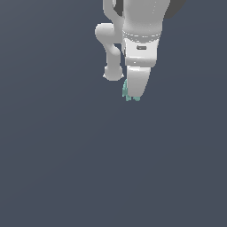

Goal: Pick up the object and move it to a goal position.

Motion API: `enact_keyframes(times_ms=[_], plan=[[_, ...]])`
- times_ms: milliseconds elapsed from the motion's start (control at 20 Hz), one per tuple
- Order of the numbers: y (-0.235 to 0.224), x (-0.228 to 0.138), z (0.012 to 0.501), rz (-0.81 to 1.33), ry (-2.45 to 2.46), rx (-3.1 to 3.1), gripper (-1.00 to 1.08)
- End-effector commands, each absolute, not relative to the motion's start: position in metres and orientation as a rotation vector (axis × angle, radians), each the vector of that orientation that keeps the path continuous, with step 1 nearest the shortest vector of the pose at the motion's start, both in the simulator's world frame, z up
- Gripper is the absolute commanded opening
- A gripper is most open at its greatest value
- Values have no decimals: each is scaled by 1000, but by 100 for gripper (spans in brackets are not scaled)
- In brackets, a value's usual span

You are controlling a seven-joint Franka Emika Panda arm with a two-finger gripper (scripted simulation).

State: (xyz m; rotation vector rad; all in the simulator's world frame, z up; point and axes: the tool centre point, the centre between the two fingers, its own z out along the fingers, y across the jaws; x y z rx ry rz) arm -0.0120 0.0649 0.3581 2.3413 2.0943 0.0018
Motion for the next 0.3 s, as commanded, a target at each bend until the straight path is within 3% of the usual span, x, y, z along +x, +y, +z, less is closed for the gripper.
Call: enact_keyframes(times_ms=[0,250], plan=[[68,-11,367,0,2093,2343,-100],[71,-11,373,0,2092,2344,-100]])
